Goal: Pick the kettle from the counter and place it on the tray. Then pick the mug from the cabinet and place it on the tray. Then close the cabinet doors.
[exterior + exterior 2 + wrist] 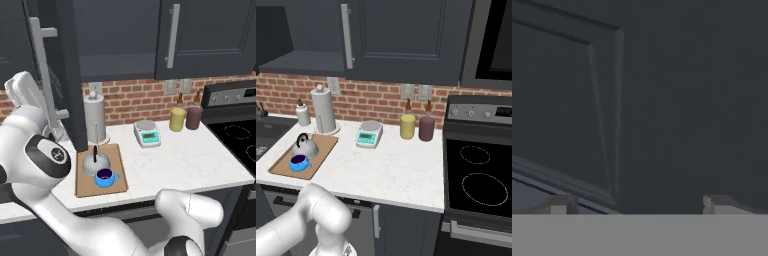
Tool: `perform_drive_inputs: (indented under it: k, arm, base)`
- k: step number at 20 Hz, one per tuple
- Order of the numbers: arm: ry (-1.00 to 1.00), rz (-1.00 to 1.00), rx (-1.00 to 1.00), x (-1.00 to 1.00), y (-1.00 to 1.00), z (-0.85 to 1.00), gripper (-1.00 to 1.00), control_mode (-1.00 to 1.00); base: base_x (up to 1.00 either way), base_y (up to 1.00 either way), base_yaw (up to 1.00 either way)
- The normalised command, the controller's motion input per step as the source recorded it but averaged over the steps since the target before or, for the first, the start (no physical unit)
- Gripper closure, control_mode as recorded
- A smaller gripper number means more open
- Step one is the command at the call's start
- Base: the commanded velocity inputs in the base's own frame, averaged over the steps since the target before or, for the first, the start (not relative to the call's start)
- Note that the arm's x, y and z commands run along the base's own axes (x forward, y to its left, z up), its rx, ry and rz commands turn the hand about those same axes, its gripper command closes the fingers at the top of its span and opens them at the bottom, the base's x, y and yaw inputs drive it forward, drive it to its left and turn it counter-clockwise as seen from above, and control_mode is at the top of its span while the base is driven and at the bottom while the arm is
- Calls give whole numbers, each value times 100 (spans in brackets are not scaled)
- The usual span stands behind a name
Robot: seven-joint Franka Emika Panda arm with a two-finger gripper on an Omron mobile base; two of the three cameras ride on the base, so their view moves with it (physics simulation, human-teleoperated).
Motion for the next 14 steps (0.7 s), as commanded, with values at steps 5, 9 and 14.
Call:
perform_drive_inputs:
  k: [5, 9, 14]
  arm:
    - [5, 0, 7, 1, -100, 20, -100, -100]
    - [7, 0, 6, 8, -94, 14, -100, -100]
    - [9, 3, 6, 33, -84, 10, -100, -100]
  base:
    - [0, 0, 0]
    - [0, 0, 0]
    - [0, 0, 0]
